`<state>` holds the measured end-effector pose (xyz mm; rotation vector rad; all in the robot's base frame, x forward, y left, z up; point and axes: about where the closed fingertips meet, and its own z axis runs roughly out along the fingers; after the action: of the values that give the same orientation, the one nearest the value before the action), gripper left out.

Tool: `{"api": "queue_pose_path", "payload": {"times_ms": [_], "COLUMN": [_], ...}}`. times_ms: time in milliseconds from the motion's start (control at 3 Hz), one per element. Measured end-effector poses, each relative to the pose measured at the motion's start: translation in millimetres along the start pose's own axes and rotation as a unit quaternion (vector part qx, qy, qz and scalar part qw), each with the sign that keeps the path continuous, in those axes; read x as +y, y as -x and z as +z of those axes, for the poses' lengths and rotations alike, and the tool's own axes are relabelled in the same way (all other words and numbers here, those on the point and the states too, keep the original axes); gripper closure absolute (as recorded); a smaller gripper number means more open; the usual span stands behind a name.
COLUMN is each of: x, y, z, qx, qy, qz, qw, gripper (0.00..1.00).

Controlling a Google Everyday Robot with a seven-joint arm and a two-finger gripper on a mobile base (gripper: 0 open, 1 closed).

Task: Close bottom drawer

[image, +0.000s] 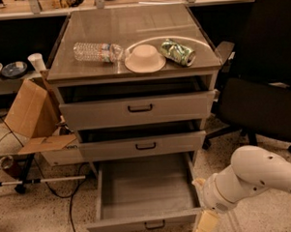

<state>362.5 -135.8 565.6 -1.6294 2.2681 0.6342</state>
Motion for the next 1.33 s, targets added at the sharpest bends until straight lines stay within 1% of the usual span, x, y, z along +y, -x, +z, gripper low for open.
{"api": "queue_pose_path", "payload": {"times_ms": [333, 667, 1000, 1333], "x": [-34, -83, -105, -104], "y": [-21, -55, -91, -127], "z": [31, 77, 127, 177], "qx": [0.003, 0.001, -0.015, -0.034], "qy": [0.01, 0.024, 0.056, 0.095], "qz": [0.009, 0.037, 0.083, 0.133], "qw": [0.9999, 0.999, 0.9949, 0.9859], "gripper": [0.0, 0.19, 0.41, 0.65]}}
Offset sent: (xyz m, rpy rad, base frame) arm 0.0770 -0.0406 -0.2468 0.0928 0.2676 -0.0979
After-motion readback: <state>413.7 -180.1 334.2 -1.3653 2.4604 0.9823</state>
